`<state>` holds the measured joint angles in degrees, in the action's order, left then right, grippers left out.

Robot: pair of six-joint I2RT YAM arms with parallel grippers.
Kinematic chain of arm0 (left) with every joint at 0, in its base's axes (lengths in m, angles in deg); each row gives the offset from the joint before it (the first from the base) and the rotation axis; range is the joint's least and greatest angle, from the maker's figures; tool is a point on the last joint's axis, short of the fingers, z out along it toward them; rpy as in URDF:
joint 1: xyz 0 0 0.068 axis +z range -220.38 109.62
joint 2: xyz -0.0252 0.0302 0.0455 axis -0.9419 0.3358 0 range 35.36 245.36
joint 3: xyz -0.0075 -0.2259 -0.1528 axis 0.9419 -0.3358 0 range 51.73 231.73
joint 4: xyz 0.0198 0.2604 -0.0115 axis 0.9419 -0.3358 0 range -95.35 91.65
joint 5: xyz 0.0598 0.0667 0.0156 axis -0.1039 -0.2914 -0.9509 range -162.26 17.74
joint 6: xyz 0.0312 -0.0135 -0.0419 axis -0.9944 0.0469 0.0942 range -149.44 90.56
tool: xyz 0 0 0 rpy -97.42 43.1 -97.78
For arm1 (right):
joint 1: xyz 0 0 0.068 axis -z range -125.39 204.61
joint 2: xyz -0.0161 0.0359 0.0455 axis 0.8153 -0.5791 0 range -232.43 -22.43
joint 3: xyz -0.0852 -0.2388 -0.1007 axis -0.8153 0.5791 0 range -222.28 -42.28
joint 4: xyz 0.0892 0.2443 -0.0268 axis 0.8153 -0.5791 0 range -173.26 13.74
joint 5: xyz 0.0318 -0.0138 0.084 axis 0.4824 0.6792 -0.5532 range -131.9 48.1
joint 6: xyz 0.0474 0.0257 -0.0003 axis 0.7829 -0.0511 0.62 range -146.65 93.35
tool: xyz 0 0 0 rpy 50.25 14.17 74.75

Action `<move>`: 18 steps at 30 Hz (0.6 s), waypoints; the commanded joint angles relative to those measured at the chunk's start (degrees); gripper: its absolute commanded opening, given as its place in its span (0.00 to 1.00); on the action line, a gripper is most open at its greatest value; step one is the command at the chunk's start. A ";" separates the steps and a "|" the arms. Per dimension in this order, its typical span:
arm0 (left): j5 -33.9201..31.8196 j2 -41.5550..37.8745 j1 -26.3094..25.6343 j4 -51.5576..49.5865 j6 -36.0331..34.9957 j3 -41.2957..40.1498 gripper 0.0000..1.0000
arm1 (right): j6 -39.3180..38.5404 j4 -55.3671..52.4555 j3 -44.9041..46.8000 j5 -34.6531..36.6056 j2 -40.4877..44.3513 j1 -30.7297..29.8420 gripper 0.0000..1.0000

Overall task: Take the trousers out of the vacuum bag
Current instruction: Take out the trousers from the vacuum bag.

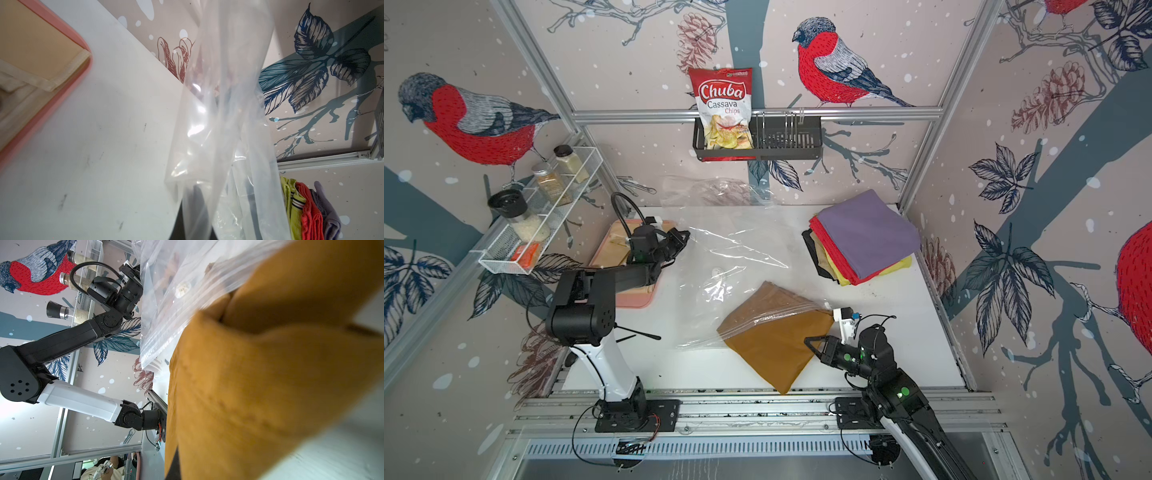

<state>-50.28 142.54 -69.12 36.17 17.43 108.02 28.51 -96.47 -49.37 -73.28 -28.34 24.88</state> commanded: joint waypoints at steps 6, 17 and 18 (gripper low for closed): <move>-4.88 -3.67 3.12 -2.97 -2.40 0.31 0.00 | -1.82 -10.87 -3.97 7.96 0.11 0.16 0.00; -7.78 -6.51 6.50 -6.01 -3.08 0.13 0.00 | -4.43 -17.39 -10.84 13.45 -0.38 0.73 0.00; -8.21 -6.87 7.23 -6.39 -3.16 0.13 0.00 | -4.53 -18.15 -11.30 14.21 -0.37 0.71 0.00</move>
<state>-54.18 136.87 -63.37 28.96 15.29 108.02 25.82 -113.26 -59.10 -63.57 -28.78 25.49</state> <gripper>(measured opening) 0.049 0.094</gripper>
